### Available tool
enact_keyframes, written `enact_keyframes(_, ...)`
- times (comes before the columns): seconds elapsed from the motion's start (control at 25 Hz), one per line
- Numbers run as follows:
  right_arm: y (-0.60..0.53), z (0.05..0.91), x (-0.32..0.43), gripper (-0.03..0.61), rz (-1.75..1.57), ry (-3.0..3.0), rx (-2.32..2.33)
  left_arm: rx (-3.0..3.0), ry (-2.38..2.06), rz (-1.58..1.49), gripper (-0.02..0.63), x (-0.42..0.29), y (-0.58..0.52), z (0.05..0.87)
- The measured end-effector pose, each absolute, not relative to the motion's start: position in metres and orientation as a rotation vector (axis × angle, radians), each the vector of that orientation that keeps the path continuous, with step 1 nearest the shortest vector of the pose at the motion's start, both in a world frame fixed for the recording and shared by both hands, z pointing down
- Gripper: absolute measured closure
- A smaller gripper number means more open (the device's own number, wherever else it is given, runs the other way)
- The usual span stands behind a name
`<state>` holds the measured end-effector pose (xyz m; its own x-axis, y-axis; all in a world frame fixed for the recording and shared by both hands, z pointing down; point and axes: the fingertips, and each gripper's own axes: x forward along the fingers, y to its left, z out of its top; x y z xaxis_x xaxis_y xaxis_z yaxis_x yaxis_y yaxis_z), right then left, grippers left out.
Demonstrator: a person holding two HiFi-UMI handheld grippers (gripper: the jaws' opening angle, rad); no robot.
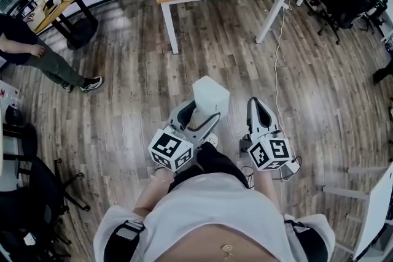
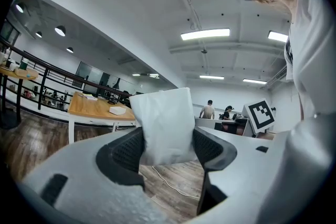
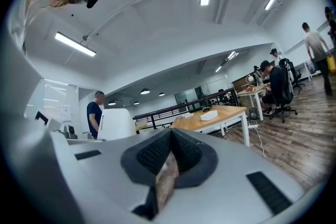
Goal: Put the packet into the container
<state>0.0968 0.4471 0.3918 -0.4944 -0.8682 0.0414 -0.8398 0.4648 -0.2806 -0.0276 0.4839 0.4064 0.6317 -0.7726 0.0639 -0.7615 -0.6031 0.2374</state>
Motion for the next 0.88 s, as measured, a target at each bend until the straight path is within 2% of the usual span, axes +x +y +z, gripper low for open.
enact_keyframes(0.88, 0.33, 0.405, 0.09, 0.568, -0.451, 2.605, -1.477, 2.614, -1.248, -0.044, 0.319, -0.023, 0.367, 0.416)
